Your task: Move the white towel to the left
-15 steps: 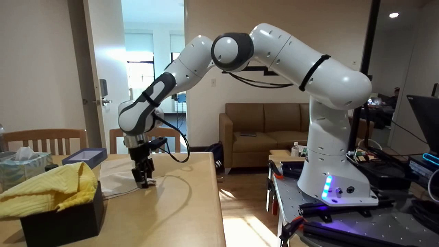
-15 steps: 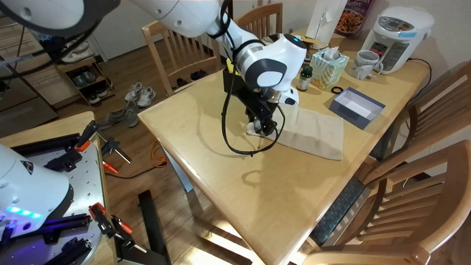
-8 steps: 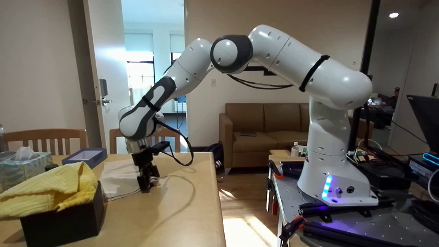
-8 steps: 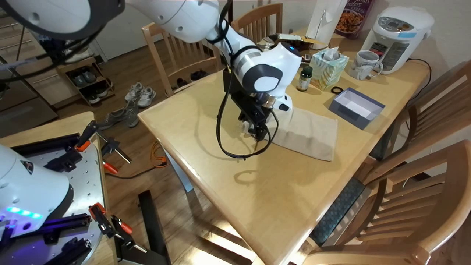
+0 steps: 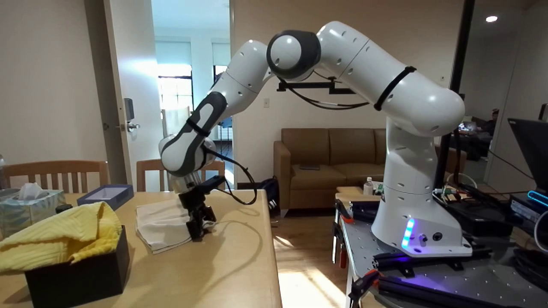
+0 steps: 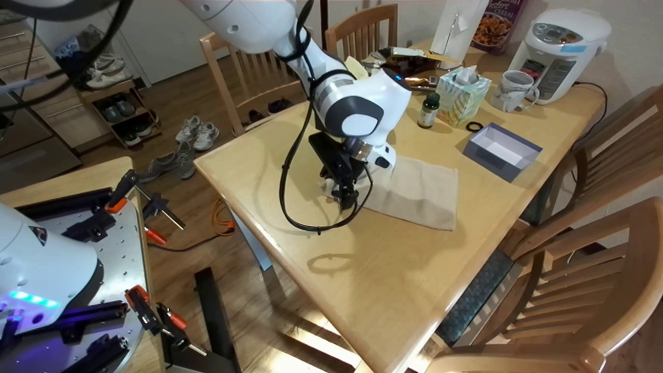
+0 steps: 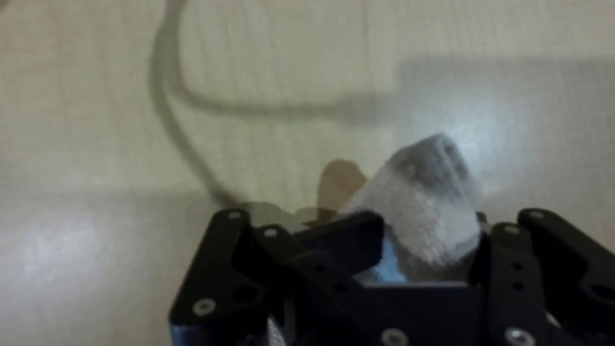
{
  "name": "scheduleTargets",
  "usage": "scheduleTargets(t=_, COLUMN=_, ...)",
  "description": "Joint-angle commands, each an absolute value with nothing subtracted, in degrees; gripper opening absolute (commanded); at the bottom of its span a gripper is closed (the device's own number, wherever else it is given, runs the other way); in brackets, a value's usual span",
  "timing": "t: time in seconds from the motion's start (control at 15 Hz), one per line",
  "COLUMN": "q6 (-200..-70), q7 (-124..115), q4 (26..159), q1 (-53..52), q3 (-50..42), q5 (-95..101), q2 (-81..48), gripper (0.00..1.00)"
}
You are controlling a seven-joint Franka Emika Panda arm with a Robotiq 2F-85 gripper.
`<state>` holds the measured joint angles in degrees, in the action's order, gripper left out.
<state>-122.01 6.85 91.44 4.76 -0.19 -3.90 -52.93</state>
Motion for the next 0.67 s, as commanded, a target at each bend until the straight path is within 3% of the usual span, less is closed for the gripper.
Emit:
scheduleTargets(t=0.0, q6=-130.7, q7=3.94, q4=104.8, q1=3.33, q3=1.0, q5=-4.96, q2=-45.44, gripper=0.0)
scheduleTargets(t=0.4, q6=-152.56, q7=0.34, q4=122.37, q1=-0.11, q3=4.94, q5=-6.56, q2=-33.96, gripper=0.0)
scheduleTargets(t=0.6, q6=-157.12, q7=-0.5, q4=128.39, q1=-0.98, q3=8.02, q5=-8.4, q2=-30.88, gripper=0.0)
